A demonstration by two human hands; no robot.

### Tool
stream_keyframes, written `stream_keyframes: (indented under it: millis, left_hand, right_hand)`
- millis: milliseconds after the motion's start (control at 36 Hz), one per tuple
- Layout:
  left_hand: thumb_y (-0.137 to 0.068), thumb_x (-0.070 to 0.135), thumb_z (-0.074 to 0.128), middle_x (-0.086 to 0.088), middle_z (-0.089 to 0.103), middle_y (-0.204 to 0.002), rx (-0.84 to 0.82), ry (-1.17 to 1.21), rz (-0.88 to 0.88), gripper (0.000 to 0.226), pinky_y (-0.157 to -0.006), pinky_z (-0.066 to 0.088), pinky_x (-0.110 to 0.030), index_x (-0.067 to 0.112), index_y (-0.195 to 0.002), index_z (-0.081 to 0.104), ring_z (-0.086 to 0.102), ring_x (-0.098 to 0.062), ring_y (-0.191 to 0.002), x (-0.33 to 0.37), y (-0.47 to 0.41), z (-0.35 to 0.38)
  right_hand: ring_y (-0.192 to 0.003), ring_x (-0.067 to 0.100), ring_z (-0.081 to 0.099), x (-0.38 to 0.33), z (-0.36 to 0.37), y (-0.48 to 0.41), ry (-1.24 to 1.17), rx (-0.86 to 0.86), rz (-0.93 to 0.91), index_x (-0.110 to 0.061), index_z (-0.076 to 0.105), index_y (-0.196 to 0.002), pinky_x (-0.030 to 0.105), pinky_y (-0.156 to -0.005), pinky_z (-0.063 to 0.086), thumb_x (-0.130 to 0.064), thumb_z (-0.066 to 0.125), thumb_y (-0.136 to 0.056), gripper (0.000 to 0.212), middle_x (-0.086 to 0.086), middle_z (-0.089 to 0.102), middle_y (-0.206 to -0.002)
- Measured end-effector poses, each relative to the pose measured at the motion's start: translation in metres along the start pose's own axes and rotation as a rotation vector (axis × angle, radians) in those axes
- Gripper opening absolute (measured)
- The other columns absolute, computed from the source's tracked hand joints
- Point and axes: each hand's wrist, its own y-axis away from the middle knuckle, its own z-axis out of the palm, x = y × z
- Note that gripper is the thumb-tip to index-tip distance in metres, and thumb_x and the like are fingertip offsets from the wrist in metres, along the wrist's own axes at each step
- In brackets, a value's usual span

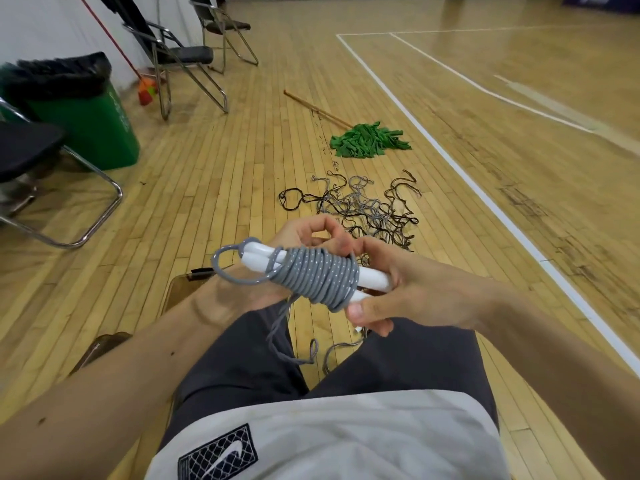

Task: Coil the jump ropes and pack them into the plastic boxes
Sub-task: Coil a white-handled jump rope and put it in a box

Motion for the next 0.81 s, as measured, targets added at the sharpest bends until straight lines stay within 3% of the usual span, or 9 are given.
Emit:
stream_keyframes:
  millis: [56,111,167,250,333,417,528,694,806]
  left_hand:
    - [-0.045,0.051,0.095,0.002,0.065,-0.061,0.022,0.026,-0.013,0.071,-0.044,0.048,-0.019,0.006,-0.082,0.054,0.058,-0.006,-0.048,-0.001,0.003,0.001]
    - [-0.058,0.055,0.089,0.006,0.065,-0.067,0.005,-0.011,-0.033,0.049,-0.049,0.047,-0.02,0.017,-0.082,0.068,0.057,-0.005,-0.055,-0.003,0.008,-0.001]
    - [-0.076,0.05,0.077,0.005,0.065,-0.076,0.053,-0.037,-0.077,0.022,-0.058,0.044,-0.03,0.029,-0.08,0.075,0.054,-0.011,-0.068,-0.007,0.011,-0.003]
    - [-0.085,0.041,0.064,-0.008,0.055,-0.086,0.174,-0.024,-0.156,0.02,-0.064,0.034,-0.037,0.021,-0.086,0.067,0.043,-0.02,-0.074,-0.01,0.011,-0.001]
    - [-0.104,0.018,0.047,-0.005,0.051,-0.077,0.22,-0.132,-0.184,0.017,-0.057,0.034,-0.03,0.014,-0.093,0.058,0.04,-0.015,-0.066,-0.014,0.011,0.005]
    - [-0.107,0.007,0.037,-0.006,0.051,-0.07,0.28,-0.198,-0.205,0.024,-0.045,0.032,-0.021,0.007,-0.113,0.06,0.04,-0.009,-0.05,-0.021,0.012,0.009]
    - [-0.106,0.006,0.036,-0.013,0.053,-0.083,0.301,-0.286,-0.211,0.023,-0.044,0.032,-0.025,0.012,-0.115,0.057,0.044,-0.01,-0.048,-0.025,0.013,0.013]
    - [-0.107,0.023,0.044,0.002,0.064,-0.075,0.149,-0.436,-0.303,0.022,-0.047,0.036,-0.021,0.027,-0.117,0.062,0.045,-0.011,-0.047,-0.028,0.021,0.014]
    - [-0.103,0.026,0.054,0.005,0.054,-0.064,0.117,-0.567,-0.28,0.019,-0.05,0.039,-0.019,0.019,-0.115,0.066,0.043,-0.009,-0.053,-0.024,0.021,0.014]
  right_hand:
    - [-0.065,0.018,0.055,-0.002,0.002,-0.001,-0.009,0.008,-0.018,-0.009,0.033,-0.132,0.035,-0.065,0.047,-0.006,0.071,-0.089,0.057,0.001,0.067,-0.078]
    - [-0.065,0.018,0.055,-0.003,0.004,-0.002,-0.019,0.026,-0.032,-0.009,0.032,-0.131,0.035,-0.065,0.047,-0.009,0.071,-0.089,0.057,0.0,0.067,-0.077]
    - [-0.065,0.016,0.056,-0.004,0.005,-0.004,-0.022,0.057,-0.039,-0.009,0.035,-0.128,0.036,-0.066,0.047,-0.017,0.074,-0.085,0.059,0.001,0.067,-0.077]
    - [-0.064,0.016,0.056,-0.001,0.005,-0.007,-0.034,0.103,-0.04,-0.011,0.037,-0.125,0.038,-0.068,0.046,-0.025,0.078,-0.084,0.06,0.005,0.064,-0.078]
    - [-0.061,0.014,0.055,0.003,0.004,-0.011,-0.073,0.176,-0.033,-0.009,0.036,-0.124,0.032,-0.064,0.047,-0.019,0.076,-0.084,0.057,0.005,0.063,-0.075]
    - [-0.058,0.014,0.053,0.007,0.001,-0.014,-0.122,0.241,-0.044,-0.008,0.036,-0.123,0.028,-0.061,0.045,-0.016,0.072,-0.085,0.053,0.003,0.062,-0.07]
    - [-0.058,0.014,0.053,0.014,-0.004,-0.018,-0.126,0.305,-0.024,-0.008,0.037,-0.123,0.026,-0.058,0.045,-0.013,0.067,-0.093,0.043,0.004,0.064,-0.074]
    - [-0.054,0.013,0.053,0.026,-0.024,-0.02,-0.068,0.536,0.025,-0.008,0.04,-0.125,0.024,-0.049,0.044,-0.018,0.066,-0.097,0.039,0.002,0.064,-0.07]
    - [-0.054,0.013,0.055,0.036,-0.034,-0.018,0.045,0.555,0.09,-0.011,0.043,-0.119,0.026,-0.049,0.045,-0.023,0.067,-0.097,0.034,0.001,0.065,-0.07]
